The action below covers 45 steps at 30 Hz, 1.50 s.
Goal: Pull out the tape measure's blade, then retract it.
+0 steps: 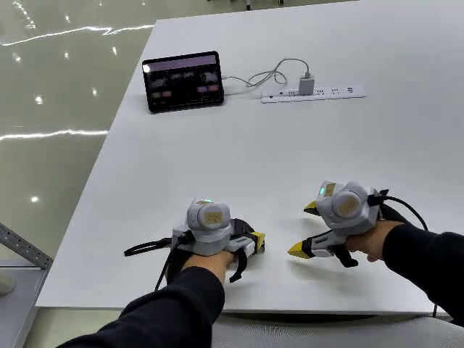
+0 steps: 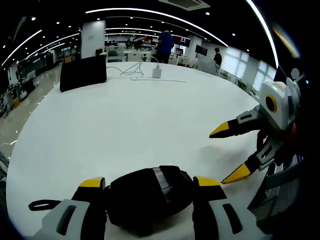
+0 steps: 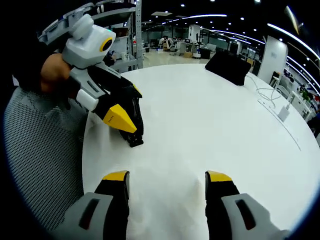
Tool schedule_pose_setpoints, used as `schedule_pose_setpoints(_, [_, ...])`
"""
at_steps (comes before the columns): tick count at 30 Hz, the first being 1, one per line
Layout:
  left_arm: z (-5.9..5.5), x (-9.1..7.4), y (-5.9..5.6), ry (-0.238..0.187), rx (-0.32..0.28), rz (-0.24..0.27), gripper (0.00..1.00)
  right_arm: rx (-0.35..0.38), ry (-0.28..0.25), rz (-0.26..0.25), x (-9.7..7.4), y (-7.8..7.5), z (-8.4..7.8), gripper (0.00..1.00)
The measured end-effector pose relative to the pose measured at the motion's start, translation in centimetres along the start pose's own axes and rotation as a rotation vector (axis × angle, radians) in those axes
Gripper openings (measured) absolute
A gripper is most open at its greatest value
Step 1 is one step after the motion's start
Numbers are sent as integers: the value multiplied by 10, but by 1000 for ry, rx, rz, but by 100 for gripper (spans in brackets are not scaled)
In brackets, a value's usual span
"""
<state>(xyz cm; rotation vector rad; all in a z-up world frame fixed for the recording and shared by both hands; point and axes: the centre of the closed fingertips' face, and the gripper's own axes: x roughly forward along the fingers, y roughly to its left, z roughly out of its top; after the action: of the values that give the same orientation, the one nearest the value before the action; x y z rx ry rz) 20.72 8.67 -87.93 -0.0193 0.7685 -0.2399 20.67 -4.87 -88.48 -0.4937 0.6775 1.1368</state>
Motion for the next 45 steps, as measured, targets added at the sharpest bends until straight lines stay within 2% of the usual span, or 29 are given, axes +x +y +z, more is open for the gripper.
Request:
schedule_pose_setpoints(7, [0,-1,-1,14,19,-4,66,72,-4,-43,-24,-9,-26,60])
schedule_pose_setpoints(10, [1,-1,-1,12,35,-47,66,78,-9,-66,-35,-13,-32,60])
schedule_pose_setpoints(13, [11,-3,0,-24,47,-70,69,84,-16,-80,-42,-16,-35,60])
schedule_pose_setpoints(15, [19,-4,0,-51,54,-102,78,93,-22,-89,-46,-19,-36,60])
schedule_pose_setpoints(16, [20,-4,2,-48,64,-106,85,100,-22,-92,-48,-20,-37,61])
schedule_pose_setpoints(19, [24,-7,9,-61,161,-109,96,110,-30,-104,-56,-24,-37,62])
schedule_pose_setpoints(20, [25,-8,8,-69,194,-134,100,120,-32,-114,-59,-26,-38,63])
schedule_pose_setpoints(21, [26,-10,7,-81,212,-155,100,126,-34,-120,-62,-27,-38,64])
schedule_pose_setpoints(23, [26,-14,12,-76,234,-164,100,134,-41,-129,-67,-29,-43,67])
schedule_pose_setpoints(25, [31,-17,14,-102,242,-181,100,137,-43,-140,-73,-30,-45,69])
schedule_pose_setpoints(26, [29,-18,19,-81,240,-176,100,142,-43,-147,-77,-31,-48,70])
schedule_pose_setpoints(27, [24,-19,24,-39,210,-177,100,147,-43,-153,-82,-31,-50,70])
schedule_pose_setpoints(29, [26,-21,32,-60,213,-173,100,153,-47,-164,-87,-32,-55,72])
schedule_pose_setpoints(30, [33,-24,31,-107,203,-200,100,162,-48,-172,-91,-33,-58,72])
schedule_pose_setpoints(31, [31,-27,33,-104,185,-210,100,168,-51,-177,-94,-34,-59,73])
schedule_pose_setpoints(32, [29,-29,40,-95,187,-200,100,174,-54,-180,-98,-34,-61,74])
schedule_pose_setpoints(34, [26,-32,45,-92,202,-198,100,184,-62,-180,-102,-33,-63,74])
schedule_pose_setpoints(37, [12,-39,54,-58,227,-199,95,200,-64,-190,-109,-32,-68,75])
schedule_pose_setpoints(41, [1,-50,60,-60,193,-232,99,213,-73,-198,-119,-30,-74,80])
schedule_pose_setpoints(42, [-1,-54,58,-63,191,-234,100,214,-73,-203,-121,-30,-76,81])
schedule_pose_setpoints(44, [-2,-61,57,-77,210,-248,100,216,-79,-211,-127,-30,-80,83])
schedule_pose_setpoints(45, [-3,-63,58,-75,239,-251,100,217,-81,-213,-130,-30,-83,84])
